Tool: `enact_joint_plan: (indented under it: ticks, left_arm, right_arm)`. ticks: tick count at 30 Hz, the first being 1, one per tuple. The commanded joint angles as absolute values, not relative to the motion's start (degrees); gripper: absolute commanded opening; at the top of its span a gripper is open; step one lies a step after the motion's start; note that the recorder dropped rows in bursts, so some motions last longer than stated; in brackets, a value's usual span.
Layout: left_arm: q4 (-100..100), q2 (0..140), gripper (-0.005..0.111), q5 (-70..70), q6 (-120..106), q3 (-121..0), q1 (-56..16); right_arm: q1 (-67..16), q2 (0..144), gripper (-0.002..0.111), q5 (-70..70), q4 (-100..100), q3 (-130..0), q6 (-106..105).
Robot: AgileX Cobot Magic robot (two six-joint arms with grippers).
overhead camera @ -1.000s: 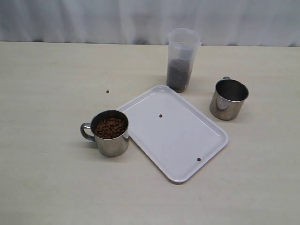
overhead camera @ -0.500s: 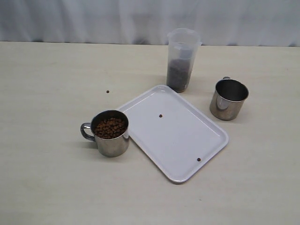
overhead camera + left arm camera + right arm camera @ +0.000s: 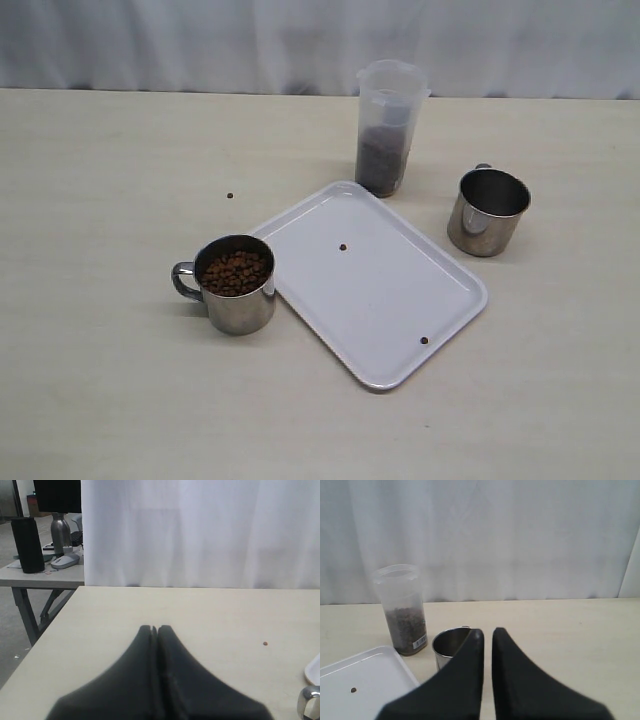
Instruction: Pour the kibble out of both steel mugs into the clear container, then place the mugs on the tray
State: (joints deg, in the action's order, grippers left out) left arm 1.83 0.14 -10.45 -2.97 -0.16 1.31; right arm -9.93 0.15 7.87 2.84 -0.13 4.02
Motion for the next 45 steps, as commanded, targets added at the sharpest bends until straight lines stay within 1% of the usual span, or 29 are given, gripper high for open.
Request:
enact_joint_plan:
  ticks: [1, 18, 23, 24, 26, 27, 29, 32, 33, 34, 36, 38, 41, 43, 45]
  left_arm:
    - [2.1, 0.0, 0.0, -10.1, -2.89, 0.0, 1.0]
    - [2.1, 0.0, 0.0, -10.1, -2.89, 0.0, 1.0]
    - [-2.97, 0.0, 0.0, -9.38, -4.64, 0.0, 1.0]
    - [-2.74, 0.0, 0.0, -8.75, -4.64, 0.0, 1.0]
    - [-2.74, 0.0, 0.0, -3.04, -4.64, 0.0, 1.0]
    - [-2.74, 0.0, 0.0, 3.65, -4.64, 0.0, 1.0]
    - [-2.58, 0.0, 0.0, 10.72, -2.58, 0.0, 1.0]
    - [-3.7, 0.0, 0.0, 7.64, 0.34, 0.0, 1.0]
    - [-5.78, 0.35, 0.0, 4.62, 1.17, 0.0, 0.55]
    - [-5.78, 1.89, 0.0, 4.62, 3.37, 0.0, -0.07]
    - [-5.94, 10.85, 0.0, 6.48, 8.52, 0.0, -4.06]
    - [-8.59, 22.87, 0.0, 10.89, 13.31, 0.0, -10.27]
    - [-19.39, 44.29, 0.0, 23.05, 16.9, 0.0, -19.98]
    - [-19.38, 53.45, 0.0, 25.92, 18.35, -0.35, -21.99]
    - [-21.12, 61.06, 0.0, 25.78, 18.21, -2.73, -22.36]
  right_arm:
    - [-10.07, 0.0, 0.005, 8.03, 3.43, 0.0, 3.48]
    - [-10.07, 0.0, 0.005, 8.03, 3.43, 0.0, 3.48]
    - [-10.07, 0.0, 0.005, 8.03, 3.43, 0.0, 3.48]
    - [-10.07, 0.0, 0.005, 8.03, 3.43, 0.0, 3.48]
    - [-10.07, 0.0, 0.005, 8.03, 3.43, 0.0, 3.48]
    - [-10.07, 0.0, 0.005, 8.03, 3.43, 0.0, 3.48]
    - [-10.07, 0.0, 0.005, 8.03, 3.43, 0.0, 3.48]
    - [-10.07, 0.0, 0.005, 8.03, 3.43, 0.0, 3.48]
    - [-10.07, 0.0, 0.005, 8.03, 3.43, 0.0, 3.48]
    - [-10.07, 0.0, 0.005, 8.03, 3.43, 0.0, 3.48]
    - [-10.07, 0.0, 0.005, 8.03, 3.43, 0.0, 3.48]
    - [-10.07, 0.0, 0.005, 8.03, 3.43, 0.0, 3.48]
    - [-10.07, 0.0, 0.005, 8.03, 3.43, 0.0, 3.48]
    - [-10.07, 0.0, 0.005, 8.03, 3.43, 0.0, 3.48]
    - [-10.07, 0.0, 0.005, 8.03, 3.43, 0.0, 3.48]
